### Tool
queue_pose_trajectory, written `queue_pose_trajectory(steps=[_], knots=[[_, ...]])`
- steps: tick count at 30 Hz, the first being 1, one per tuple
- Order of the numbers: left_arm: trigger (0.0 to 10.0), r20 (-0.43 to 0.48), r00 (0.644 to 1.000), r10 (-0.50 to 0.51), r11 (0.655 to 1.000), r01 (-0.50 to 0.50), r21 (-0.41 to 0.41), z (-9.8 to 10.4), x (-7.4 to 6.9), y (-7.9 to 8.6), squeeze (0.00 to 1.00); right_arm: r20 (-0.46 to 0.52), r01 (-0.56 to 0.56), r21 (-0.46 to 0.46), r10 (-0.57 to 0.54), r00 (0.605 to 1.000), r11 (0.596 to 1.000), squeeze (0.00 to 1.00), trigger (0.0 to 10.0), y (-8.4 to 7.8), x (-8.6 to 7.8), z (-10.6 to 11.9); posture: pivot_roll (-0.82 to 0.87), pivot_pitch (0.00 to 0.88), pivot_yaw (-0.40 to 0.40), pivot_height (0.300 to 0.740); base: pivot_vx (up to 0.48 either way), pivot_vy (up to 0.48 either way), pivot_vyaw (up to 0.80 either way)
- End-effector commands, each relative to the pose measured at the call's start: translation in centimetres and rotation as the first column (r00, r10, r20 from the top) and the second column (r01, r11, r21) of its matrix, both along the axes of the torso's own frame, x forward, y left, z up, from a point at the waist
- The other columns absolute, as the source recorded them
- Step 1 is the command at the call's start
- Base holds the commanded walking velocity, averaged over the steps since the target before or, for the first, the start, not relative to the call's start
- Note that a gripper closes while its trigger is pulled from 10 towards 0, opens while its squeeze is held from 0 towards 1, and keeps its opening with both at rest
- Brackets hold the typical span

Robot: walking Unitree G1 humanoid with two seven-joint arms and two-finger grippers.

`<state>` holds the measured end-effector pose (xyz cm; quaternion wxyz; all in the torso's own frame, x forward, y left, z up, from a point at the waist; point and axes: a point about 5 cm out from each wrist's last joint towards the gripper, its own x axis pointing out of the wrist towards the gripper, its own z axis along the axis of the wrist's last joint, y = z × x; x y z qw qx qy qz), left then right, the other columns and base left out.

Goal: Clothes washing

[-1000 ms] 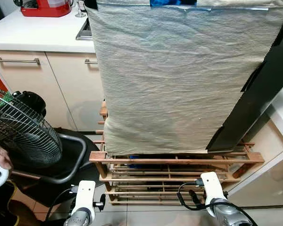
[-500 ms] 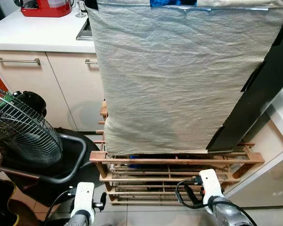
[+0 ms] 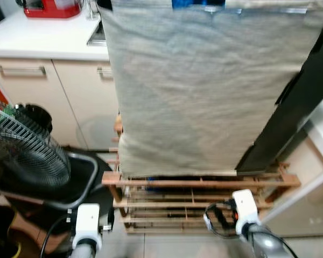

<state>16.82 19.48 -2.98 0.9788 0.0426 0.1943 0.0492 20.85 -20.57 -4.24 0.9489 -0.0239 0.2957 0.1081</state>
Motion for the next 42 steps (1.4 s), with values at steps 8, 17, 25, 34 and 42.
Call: queue_pose_trajectory(steps=[8, 17, 25, 34, 42], knots=[[10.0, 0.173, 0.983, 0.061, 0.998, -0.064, 0.014, 4.8, -0.5, -0.2, 0.0, 0.203, -0.029, 0.111, 0.006, 0.979, 0.993, 0.0, 10.0, -0.1, 0.0, 5.8, 0.01, 0.0, -0.001, 0.74, 0.0, 0.0, 0.0], [10.0, 0.379, 0.925, 0.025, 0.993, -0.065, 0.094, 10.7, -0.3, -0.7, 0.0, 0.365, 0.038, 0.147, -0.09, 0.926, 0.988, 0.0, 10.0, -0.8, -1.6, 11.5, 0.0, 0.0, 0.0, 0.74, 0.0, 0.0, 0.0], [10.0, 0.312, 0.949, -0.042, 0.998, 0.026, 0.056, 10.2, 1.4, -1.5, 0.0, 0.343, 0.22, 0.105, -0.243, 0.907, 0.97, 0.27, 10.0, -1.7, -0.6, 11.2, 0.0, 0.0, 0.005, 0.74, 0.0, 0.0, 0.0], [10.0, 0.303, 0.937, -0.172, 0.985, 0.171, 0.032, 10.3, 2.1, -2.3, 0.0, 0.287, 0.068, 0.176, -0.117, 0.951, 0.982, 0.0, 10.0, 0.2, -1.6, 10.4, 0.01, 0.0, 0.012, 0.74, 0.0, 0.0, 0.0], [10.0, 0.137, 0.936, -0.325, 0.945, 0.315, 0.09, 7.8, 1.1, -2.6, 0.0, 0.244, -0.05, 0.189, 0.002, 0.97, 0.981, 0.0, 10.0, 0.0, -1.3, 9.8, 0.0, 0.004, 0.009, 0.74, 0.0, 0.0, 0.0]])
